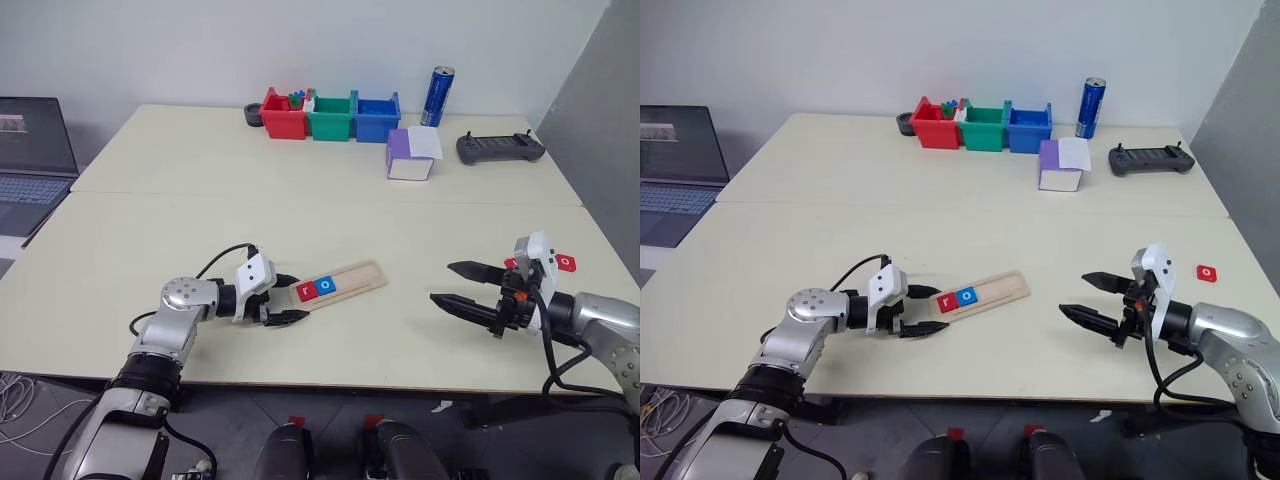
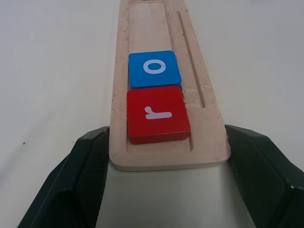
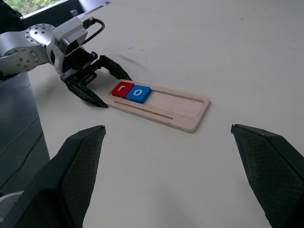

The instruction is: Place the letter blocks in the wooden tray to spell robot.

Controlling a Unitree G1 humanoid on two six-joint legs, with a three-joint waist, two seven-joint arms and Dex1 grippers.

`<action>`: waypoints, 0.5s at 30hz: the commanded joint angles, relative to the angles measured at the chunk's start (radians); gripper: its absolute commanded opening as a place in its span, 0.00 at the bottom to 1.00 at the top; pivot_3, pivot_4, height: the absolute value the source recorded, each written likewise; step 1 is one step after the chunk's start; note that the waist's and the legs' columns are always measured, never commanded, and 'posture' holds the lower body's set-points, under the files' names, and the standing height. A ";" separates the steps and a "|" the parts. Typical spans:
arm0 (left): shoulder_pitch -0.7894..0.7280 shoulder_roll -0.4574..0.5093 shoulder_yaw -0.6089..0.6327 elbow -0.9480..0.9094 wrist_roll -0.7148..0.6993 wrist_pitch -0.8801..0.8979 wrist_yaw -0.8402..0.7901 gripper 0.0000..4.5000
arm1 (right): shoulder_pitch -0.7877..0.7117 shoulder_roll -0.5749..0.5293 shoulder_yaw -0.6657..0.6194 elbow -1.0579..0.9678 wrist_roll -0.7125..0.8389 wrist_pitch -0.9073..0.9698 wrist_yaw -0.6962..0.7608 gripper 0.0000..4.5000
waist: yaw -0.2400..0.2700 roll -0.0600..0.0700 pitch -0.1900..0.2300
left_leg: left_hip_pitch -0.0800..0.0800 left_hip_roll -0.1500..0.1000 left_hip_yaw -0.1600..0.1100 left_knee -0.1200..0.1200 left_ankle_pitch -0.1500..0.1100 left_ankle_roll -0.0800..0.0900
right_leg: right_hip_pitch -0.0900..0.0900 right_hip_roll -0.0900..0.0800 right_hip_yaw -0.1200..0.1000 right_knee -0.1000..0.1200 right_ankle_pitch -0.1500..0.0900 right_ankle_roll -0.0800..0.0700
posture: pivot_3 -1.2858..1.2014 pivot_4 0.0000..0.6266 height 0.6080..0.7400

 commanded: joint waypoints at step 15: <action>-0.261 -0.179 -0.145 0.339 0.100 -0.243 -0.225 0.76 | 0.295 -0.138 -0.078 -0.178 -0.091 -0.068 0.052 1.00 | 0.017 -0.002 0.000 | -0.004 -0.002 -0.004 0.001 -0.001 0.001 | 0.000 -0.001 -0.005 -0.003 0.000 0.000 | 0.52 0.24 1.00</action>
